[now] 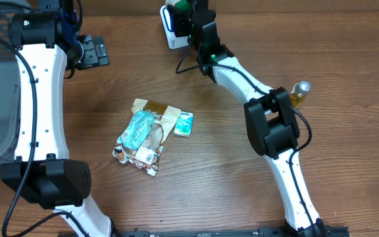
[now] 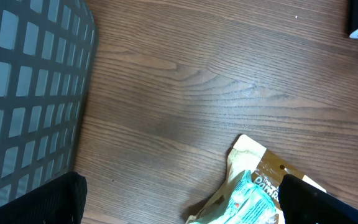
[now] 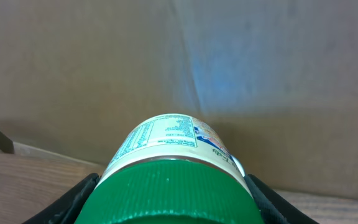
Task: Scan the item barcode
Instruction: 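Carry the green jar up to the white scanner and hold it, then bring the green jar back down and set it on the table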
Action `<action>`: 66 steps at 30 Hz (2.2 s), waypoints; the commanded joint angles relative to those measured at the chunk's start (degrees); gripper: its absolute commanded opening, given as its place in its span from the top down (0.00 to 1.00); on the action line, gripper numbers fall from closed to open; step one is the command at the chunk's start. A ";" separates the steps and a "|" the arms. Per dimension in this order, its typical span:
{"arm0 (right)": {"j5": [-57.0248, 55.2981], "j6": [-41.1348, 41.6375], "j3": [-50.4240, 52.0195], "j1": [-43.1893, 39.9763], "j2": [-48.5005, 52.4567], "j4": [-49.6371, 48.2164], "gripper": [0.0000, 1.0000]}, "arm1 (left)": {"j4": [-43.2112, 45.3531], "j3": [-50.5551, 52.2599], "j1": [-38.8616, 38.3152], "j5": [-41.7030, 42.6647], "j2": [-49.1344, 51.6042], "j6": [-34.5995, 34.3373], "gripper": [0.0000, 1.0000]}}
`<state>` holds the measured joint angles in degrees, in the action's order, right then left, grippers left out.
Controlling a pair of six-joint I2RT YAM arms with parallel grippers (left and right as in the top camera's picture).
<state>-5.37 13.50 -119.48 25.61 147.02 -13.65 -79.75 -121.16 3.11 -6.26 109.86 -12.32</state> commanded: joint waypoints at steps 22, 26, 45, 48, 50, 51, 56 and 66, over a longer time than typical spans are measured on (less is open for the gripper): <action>-2.58 -0.07 -0.76 -0.09 2.27 -4.87 0.93 | 0.09 -0.76 0.20 -0.11 -0.90 -0.57 0.00; -2.56 -0.04 -0.76 -0.11 2.49 -5.42 0.92 | 0.07 -0.76 0.20 -0.11 -0.90 -0.57 0.00; -2.54 -0.09 -0.87 -0.17 4.46 -7.39 0.92 | 0.09 -0.76 0.20 -0.11 -0.90 -0.57 0.00; -2.54 -2.95 -0.92 -0.02 1.03 -11.47 0.92 | 0.09 -0.76 0.20 -0.11 -0.90 -0.57 0.01; -2.56 -5.57 -0.92 0.07 -2.60 -11.39 0.93 | 0.09 -0.76 0.20 -0.11 -0.90 -0.57 0.00; -2.56 -6.54 -0.92 0.07 -5.75 -9.55 0.93 | 0.09 -0.76 0.20 -0.11 -0.90 -0.57 0.00; -2.54 -6.49 -0.92 0.02 -15.61 5.57 0.93 | 0.09 -0.76 0.20 -0.11 -0.90 -0.59 0.01; -2.49 -2.86 -0.68 -0.61 -29.42 73.85 0.92 | 0.09 -0.76 0.20 -0.11 -0.90 -0.59 0.00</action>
<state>-7.73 7.84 -120.90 25.36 116.92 52.10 -79.72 -121.16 3.11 -6.28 109.86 -12.29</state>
